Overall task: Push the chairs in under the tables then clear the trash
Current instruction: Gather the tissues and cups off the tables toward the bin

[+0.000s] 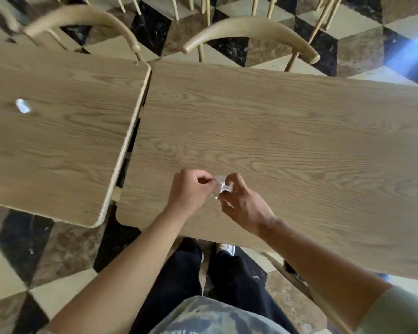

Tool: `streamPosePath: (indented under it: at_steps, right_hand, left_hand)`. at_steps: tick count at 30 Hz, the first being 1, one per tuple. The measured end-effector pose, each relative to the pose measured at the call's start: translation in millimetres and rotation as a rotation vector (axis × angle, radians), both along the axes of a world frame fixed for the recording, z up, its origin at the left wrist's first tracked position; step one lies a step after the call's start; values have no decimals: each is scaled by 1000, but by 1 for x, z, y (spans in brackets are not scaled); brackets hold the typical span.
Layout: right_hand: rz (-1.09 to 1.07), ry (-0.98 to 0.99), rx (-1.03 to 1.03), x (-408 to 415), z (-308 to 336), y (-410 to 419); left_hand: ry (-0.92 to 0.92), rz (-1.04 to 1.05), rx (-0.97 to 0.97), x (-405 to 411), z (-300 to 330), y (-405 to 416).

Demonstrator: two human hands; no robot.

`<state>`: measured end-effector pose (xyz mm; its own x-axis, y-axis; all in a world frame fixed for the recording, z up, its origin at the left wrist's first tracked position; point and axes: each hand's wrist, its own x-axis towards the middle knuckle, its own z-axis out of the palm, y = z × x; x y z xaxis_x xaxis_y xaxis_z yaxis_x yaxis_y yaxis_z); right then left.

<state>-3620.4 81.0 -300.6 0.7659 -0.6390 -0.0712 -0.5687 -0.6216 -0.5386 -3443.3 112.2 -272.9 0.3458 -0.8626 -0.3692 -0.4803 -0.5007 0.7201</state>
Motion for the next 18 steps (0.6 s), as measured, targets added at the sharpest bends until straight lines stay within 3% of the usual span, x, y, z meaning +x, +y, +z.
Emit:
streamPosePath:
  at_steps: [5,9,14,18]
  right_hand:
    - [251,-48,18,78,1,22]
    - [467,-130,-3,139,7,46]
    - [658,-106,54,227,33,99]
    - [815,-80,10,310,42,150]
  left_hand:
    - [-414,10,173,55,4,46]
    - [-481,180,147,114,-5,96]
    - [0,593,376,200,-16,176]
    - [494,914,295,263,-15,247]
